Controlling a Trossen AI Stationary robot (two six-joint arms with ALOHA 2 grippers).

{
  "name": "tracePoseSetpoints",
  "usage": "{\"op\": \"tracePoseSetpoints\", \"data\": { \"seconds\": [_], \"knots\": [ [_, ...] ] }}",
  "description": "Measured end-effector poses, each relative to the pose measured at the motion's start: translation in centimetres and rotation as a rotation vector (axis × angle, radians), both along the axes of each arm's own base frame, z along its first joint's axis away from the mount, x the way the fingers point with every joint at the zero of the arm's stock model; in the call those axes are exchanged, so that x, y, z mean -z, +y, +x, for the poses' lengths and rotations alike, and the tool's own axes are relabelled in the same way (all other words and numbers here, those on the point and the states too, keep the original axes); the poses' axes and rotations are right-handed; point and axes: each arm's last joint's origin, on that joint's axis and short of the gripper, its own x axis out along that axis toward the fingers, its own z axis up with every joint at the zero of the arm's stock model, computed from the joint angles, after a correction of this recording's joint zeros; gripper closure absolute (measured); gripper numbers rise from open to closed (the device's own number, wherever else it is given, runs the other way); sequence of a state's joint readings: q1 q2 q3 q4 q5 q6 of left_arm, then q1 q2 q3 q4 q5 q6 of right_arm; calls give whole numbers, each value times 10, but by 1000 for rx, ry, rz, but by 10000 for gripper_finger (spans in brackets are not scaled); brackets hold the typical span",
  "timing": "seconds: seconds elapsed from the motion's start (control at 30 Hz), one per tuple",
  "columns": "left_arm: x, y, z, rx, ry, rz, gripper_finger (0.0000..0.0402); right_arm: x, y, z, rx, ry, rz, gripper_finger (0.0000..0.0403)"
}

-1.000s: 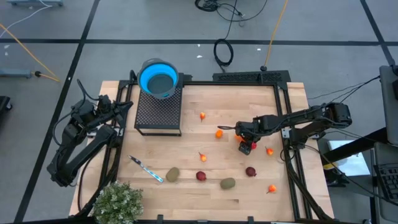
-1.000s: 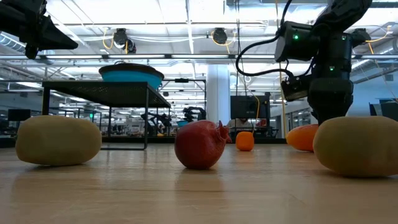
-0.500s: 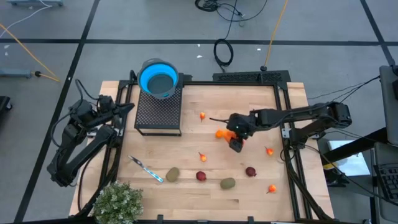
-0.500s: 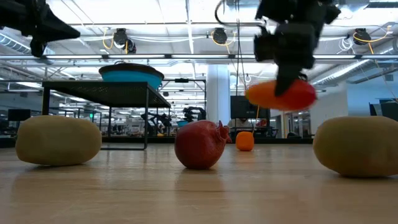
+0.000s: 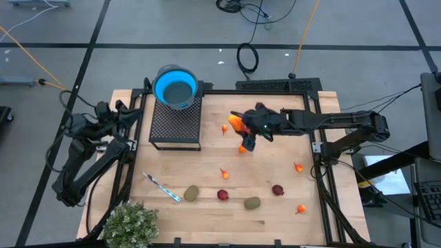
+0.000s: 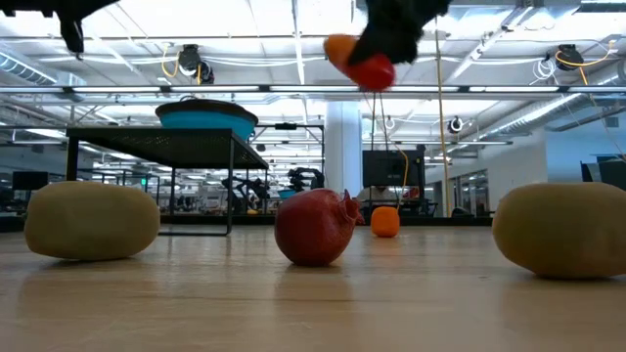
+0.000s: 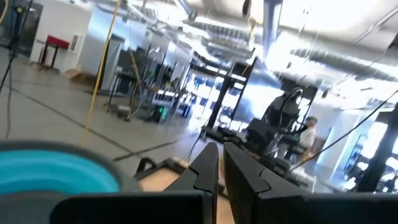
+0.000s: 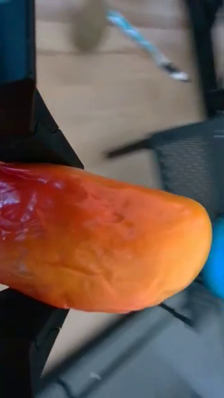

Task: Pick & Place Fruit
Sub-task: Put the mango into the blue strainer bowl on the shelf

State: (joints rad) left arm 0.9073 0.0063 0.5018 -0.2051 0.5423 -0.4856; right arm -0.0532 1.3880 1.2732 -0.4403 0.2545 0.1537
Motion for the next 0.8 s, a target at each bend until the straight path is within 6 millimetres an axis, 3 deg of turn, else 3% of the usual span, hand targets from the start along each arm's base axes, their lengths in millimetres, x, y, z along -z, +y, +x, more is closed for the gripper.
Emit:
{"op": "tracePoseSetpoints", "data": {
  "seconds": [0.37,0.8],
  "knots": [
    [-14,10,9,65,-58,24,378,-38,-5,15,60,-341,-229,166],
    [-32,49,46,182,-61,62,378,-44,-10,15,85,-336,-384,164]
  ]
}}
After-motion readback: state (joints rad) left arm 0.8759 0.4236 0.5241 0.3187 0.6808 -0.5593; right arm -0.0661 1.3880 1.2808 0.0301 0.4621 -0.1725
